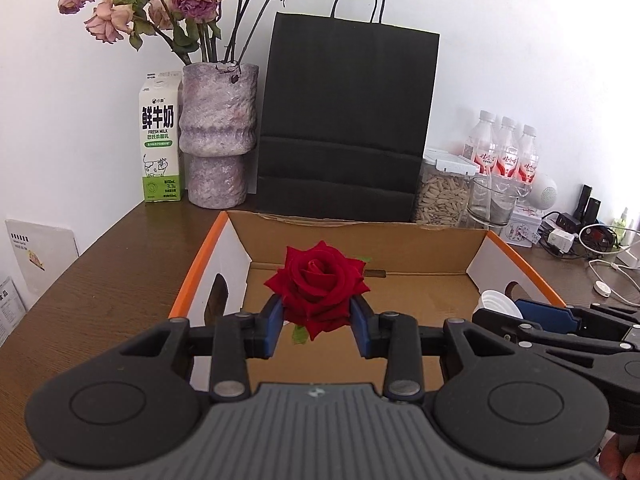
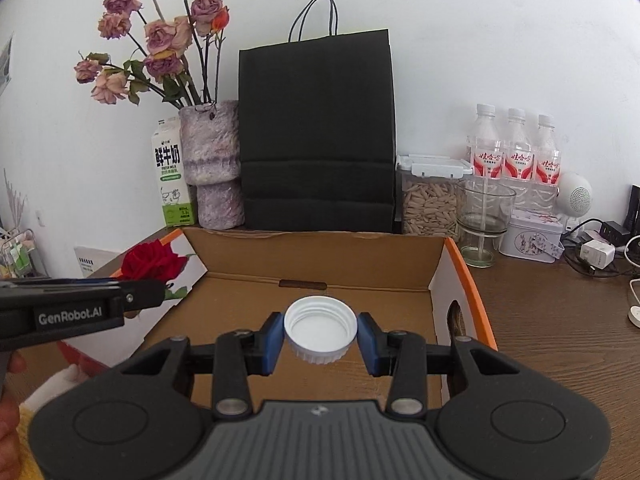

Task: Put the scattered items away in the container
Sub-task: 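Drop the red rose into the box with the left tool while the right tool drops the cap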

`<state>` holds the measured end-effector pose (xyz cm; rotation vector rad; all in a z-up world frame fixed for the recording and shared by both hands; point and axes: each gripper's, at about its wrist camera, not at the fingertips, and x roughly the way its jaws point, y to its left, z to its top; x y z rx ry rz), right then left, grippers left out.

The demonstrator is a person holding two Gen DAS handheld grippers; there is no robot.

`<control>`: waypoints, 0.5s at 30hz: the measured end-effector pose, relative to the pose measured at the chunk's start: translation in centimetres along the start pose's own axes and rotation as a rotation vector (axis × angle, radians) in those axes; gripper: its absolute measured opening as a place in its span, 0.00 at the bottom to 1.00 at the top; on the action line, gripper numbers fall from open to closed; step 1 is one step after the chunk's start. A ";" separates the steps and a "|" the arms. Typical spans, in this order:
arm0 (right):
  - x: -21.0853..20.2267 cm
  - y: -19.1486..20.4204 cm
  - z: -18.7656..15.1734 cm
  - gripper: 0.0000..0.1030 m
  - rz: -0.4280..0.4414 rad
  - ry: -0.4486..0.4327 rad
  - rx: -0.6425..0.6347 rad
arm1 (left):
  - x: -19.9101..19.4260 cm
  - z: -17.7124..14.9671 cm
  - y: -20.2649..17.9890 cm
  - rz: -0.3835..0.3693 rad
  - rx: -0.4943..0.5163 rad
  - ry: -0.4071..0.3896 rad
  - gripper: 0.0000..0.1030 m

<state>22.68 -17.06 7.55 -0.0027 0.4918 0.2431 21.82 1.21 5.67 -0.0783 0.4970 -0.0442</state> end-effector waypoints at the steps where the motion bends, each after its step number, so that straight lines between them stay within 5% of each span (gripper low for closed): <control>1: 0.0 0.0 0.0 0.38 -0.004 0.003 0.000 | 0.0 -0.1 -0.1 0.012 0.006 0.001 0.40; 3: -0.3 0.0 -0.1 0.46 -0.008 0.003 0.006 | -0.3 -0.3 -0.3 0.029 0.014 -0.015 0.69; 4: -0.4 -0.1 -0.1 0.67 -0.009 0.002 0.009 | -0.5 -0.3 -0.3 0.036 0.015 -0.029 0.81; 5: -0.7 -0.1 -0.1 0.76 -0.021 -0.008 0.010 | -1.0 -0.4 -0.3 0.049 0.008 -0.058 0.97; 7: -1.2 -0.1 -0.2 0.97 -0.030 -0.025 0.001 | -1.9 -0.5 -0.1 0.044 -0.006 -0.119 1.00; 15: -2.4 0.0 0.0 1.00 -0.005 -0.032 0.012 | -2.7 -0.6 0.3 0.023 -0.043 -0.141 1.00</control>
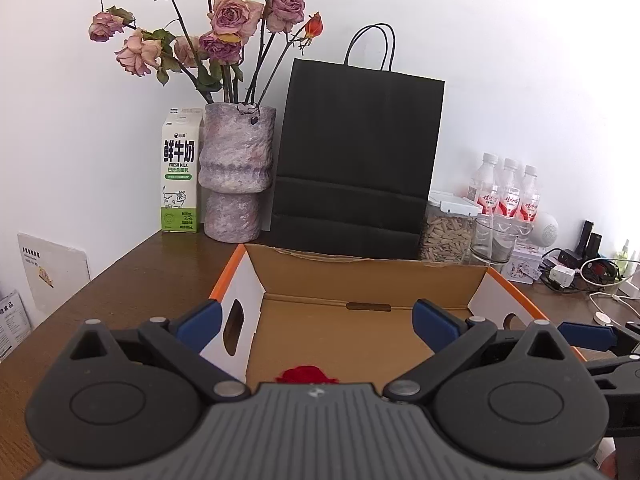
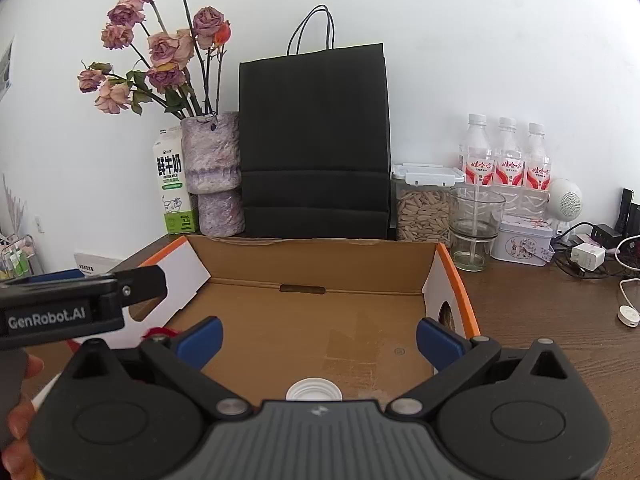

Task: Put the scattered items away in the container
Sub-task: 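Drop the red rose into the box with the left tool while the right tool drops the cap, then grasp the yellow plush toy with the left tool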

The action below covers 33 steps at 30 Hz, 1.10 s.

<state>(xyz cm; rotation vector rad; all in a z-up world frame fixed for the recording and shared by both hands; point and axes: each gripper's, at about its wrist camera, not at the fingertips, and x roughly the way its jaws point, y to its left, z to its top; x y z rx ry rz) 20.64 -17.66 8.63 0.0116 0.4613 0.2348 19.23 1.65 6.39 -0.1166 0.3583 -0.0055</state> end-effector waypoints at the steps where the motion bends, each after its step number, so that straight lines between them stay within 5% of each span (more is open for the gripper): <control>1: 0.0 0.1 0.0 1.00 -0.003 0.004 -0.005 | -0.1 0.0 0.0 0.002 -0.002 -0.002 1.00; 14: -0.9 0.3 -0.5 1.00 -0.009 0.005 -0.032 | -0.7 -0.7 0.2 0.003 -0.008 -0.037 1.00; 24: -3.1 0.3 -1.9 1.00 -0.010 -0.033 -0.069 | -3.7 -1.4 0.5 -0.004 -0.015 -0.145 1.00; 33: -6.1 0.3 -5.1 1.00 -0.015 -0.057 -0.097 | -6.4 -3.9 1.8 0.011 -0.028 -0.119 1.00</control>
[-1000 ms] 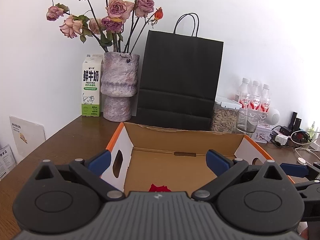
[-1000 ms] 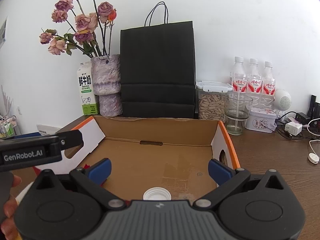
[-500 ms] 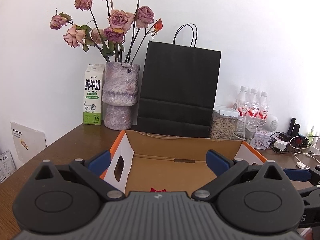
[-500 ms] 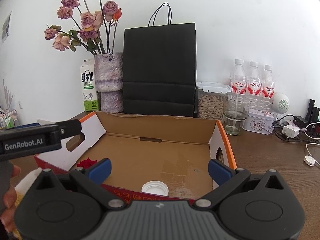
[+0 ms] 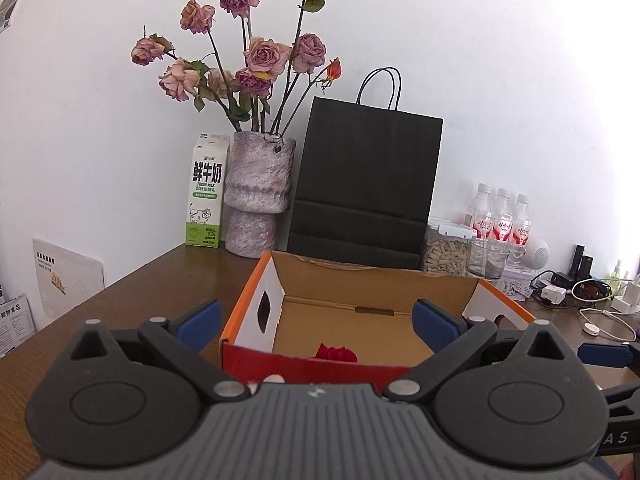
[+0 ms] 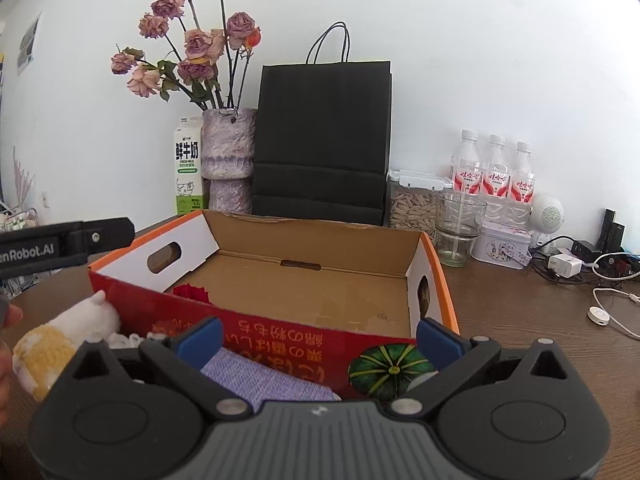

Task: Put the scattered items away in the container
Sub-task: 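Grasp the yellow plush toy with the left tool, then grasp the purple pouch with the right tool while the left tool holds the plush toy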

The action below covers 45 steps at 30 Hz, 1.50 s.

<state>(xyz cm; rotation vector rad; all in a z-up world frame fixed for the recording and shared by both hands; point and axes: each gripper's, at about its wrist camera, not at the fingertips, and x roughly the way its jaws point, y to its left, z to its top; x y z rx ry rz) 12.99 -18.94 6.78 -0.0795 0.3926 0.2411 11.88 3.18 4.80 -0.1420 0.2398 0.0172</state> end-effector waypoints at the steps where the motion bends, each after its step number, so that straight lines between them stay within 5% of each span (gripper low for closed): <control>1: -0.5 0.0 -0.5 1.00 -0.006 -0.001 -0.004 | -0.4 -0.3 0.1 -0.004 0.005 0.002 1.00; 18: -5.2 1.1 -4.5 1.00 0.067 0.045 0.014 | -4.7 -3.6 2.1 -0.054 0.010 0.089 1.00; 40: -3.8 5.0 -4.9 1.00 0.084 0.150 -0.007 | -2.8 -4.7 4.3 -0.130 -0.093 0.281 1.00; 45: -3.8 5.4 -5.0 0.89 0.089 0.163 -0.022 | -2.7 -4.7 4.3 -0.131 -0.094 0.284 1.00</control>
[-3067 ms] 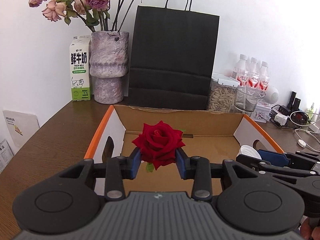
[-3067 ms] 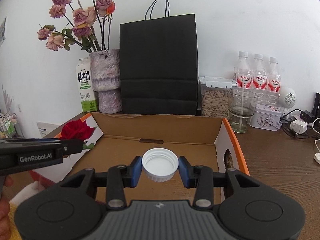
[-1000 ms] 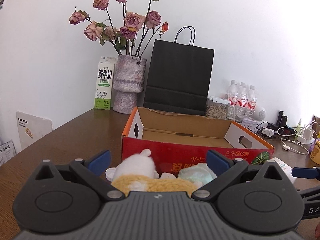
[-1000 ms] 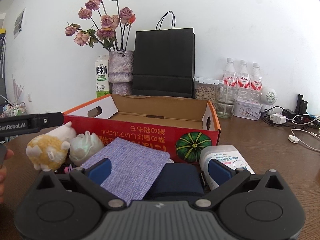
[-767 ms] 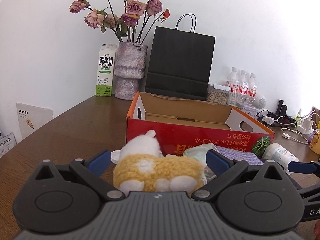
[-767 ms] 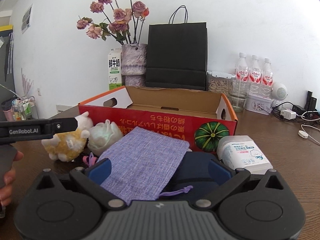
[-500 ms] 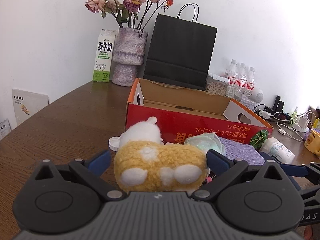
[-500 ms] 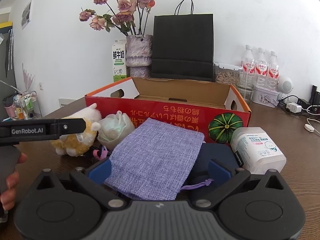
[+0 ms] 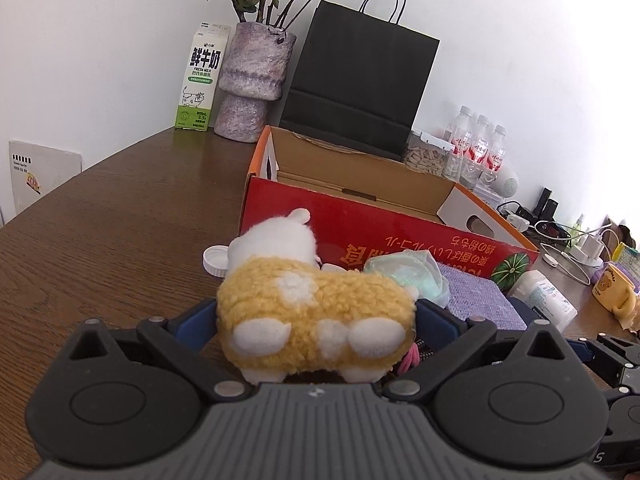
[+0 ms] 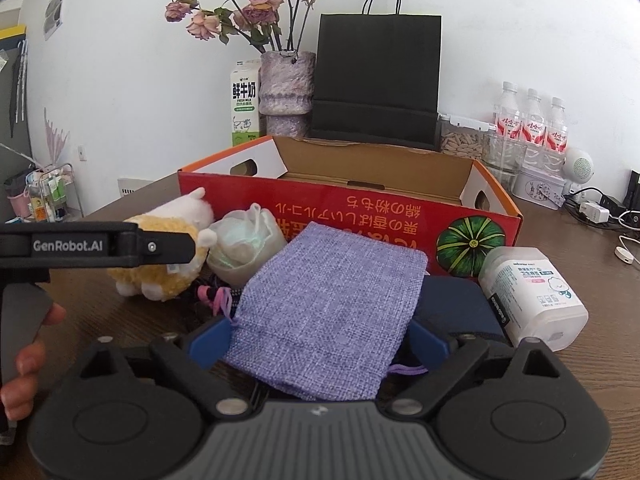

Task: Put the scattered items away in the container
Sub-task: 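Grasp the purple pouch with the right tool while the left tool holds the plush toy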

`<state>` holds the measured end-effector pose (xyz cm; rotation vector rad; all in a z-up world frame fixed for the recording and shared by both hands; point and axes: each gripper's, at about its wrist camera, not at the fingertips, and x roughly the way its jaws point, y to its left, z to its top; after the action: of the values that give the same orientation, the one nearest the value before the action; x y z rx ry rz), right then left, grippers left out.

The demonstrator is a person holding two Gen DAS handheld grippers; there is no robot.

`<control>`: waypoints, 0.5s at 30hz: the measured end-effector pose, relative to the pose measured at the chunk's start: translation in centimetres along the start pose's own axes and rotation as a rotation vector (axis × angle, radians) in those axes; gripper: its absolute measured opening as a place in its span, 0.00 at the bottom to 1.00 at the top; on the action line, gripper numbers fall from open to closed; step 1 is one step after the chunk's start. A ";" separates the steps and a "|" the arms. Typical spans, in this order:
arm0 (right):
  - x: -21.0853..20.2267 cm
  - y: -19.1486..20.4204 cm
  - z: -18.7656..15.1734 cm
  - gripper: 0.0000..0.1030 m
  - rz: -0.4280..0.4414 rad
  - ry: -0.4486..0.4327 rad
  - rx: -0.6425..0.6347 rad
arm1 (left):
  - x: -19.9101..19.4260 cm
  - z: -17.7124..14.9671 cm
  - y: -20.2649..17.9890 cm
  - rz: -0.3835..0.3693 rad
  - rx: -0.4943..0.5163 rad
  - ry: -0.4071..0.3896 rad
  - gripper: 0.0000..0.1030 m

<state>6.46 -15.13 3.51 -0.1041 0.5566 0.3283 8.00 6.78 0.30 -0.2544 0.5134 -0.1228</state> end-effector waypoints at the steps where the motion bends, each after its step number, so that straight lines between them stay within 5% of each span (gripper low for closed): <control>1: -0.1 0.0 0.0 0.84 -0.002 -0.003 0.000 | -0.1 0.0 0.0 -0.001 -0.001 0.000 1.00; 7: -0.3 0.0 -0.1 0.64 0.006 -0.004 0.011 | -0.2 0.0 -0.1 -0.002 -0.004 0.003 1.00; 15: -1.7 -0.9 0.1 0.63 0.013 -0.048 0.051 | -0.3 -0.1 -0.5 0.010 0.032 0.006 0.99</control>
<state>5.46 -16.40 4.51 -0.0434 0.5179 0.3283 7.65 6.34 0.48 -0.2203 0.5184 -0.1216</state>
